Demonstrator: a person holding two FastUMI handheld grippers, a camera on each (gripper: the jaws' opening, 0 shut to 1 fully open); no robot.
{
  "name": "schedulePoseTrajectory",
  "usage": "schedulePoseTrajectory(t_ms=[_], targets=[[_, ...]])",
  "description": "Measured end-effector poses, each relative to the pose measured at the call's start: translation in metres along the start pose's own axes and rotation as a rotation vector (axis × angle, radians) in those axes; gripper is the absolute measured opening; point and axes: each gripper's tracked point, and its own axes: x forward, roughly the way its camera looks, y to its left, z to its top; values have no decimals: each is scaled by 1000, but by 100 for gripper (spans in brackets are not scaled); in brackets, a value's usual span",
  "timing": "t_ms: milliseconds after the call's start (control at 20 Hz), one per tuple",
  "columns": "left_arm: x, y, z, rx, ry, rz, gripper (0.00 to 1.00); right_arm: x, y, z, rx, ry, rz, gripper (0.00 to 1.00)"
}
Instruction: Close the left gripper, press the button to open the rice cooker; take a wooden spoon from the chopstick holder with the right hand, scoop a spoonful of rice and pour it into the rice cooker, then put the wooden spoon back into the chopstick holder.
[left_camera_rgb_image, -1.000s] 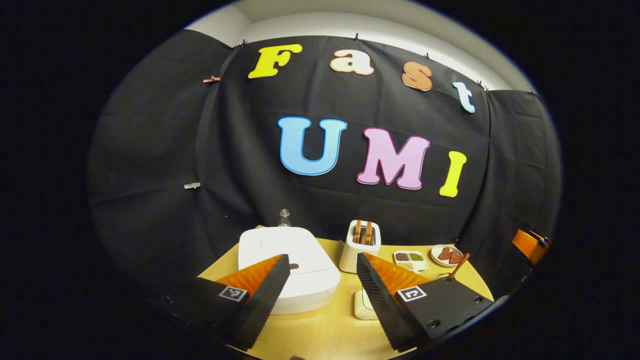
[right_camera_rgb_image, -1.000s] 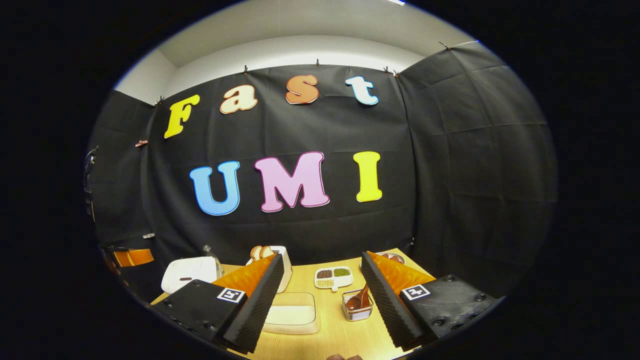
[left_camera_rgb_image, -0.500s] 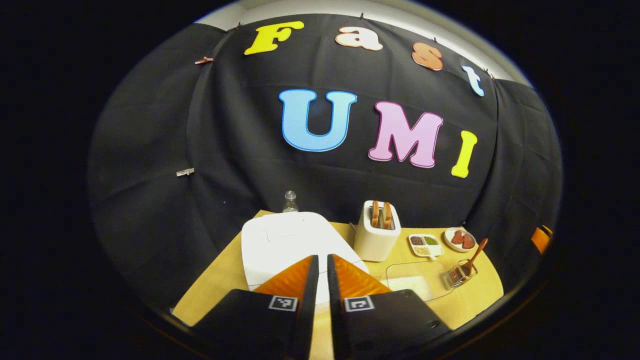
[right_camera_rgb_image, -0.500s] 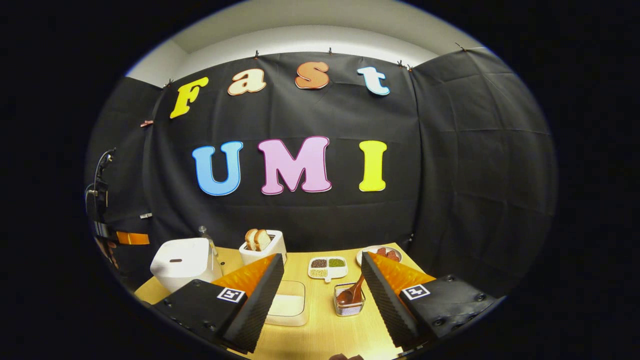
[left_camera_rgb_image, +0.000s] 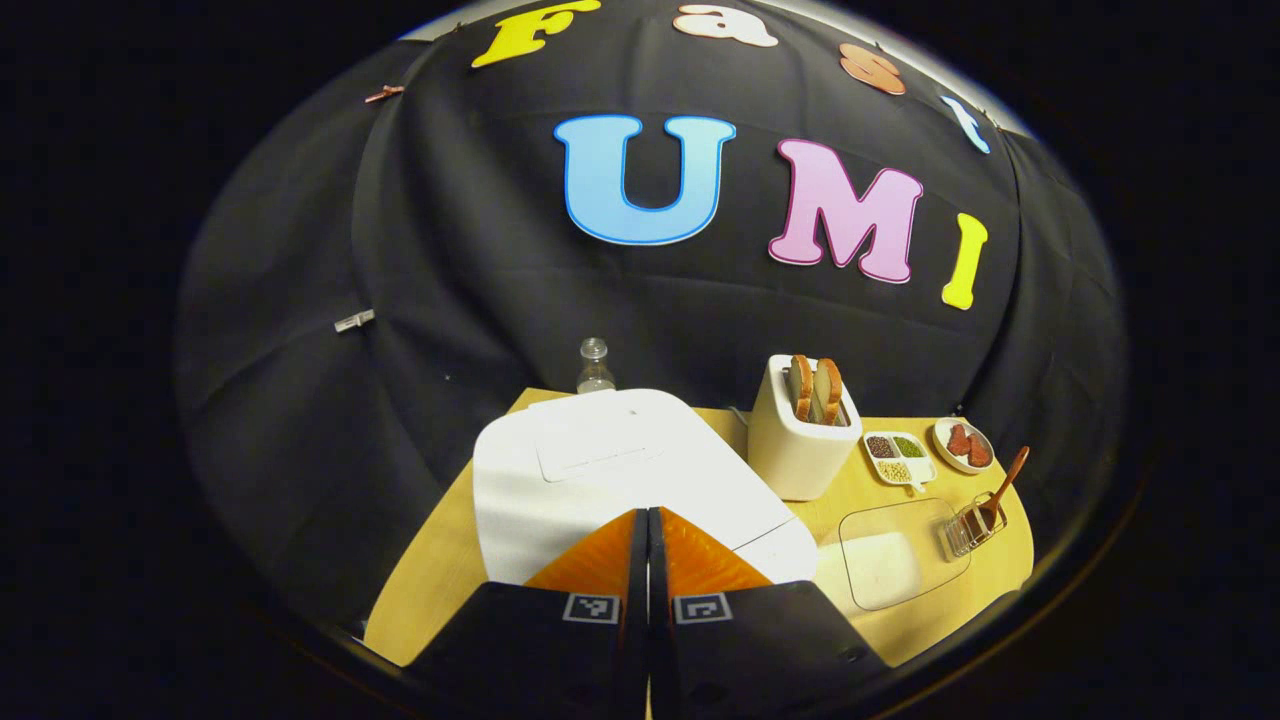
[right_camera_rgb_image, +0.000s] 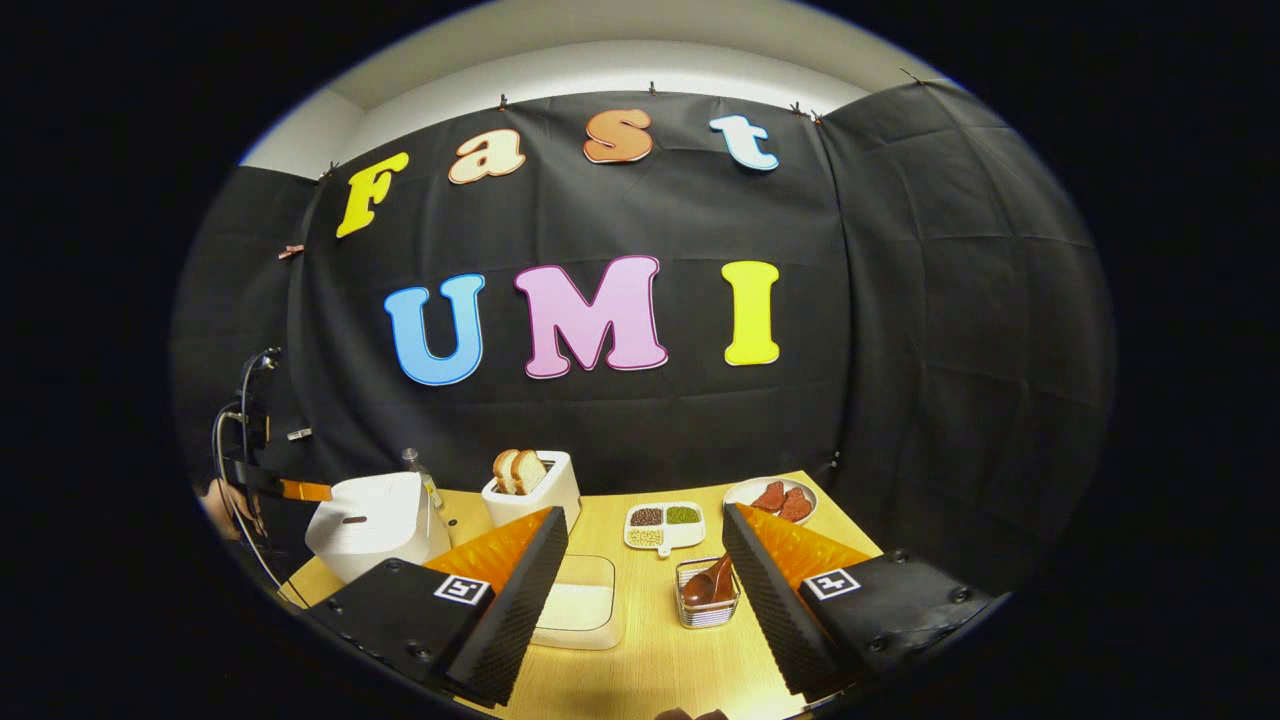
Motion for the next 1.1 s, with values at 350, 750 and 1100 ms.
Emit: schedulePoseTrajectory(t_ms=[350,750,1100], targets=[[35,-1,-26,-37,54,15,6,6,-20,-14,10,41,-11,98],[35,-2,-35,-39,70,96,6,18,-40,-27,17,71,16,98],[-45,-3,45,47,-233,285,7,40,-67,-17,5,22,17,98]])
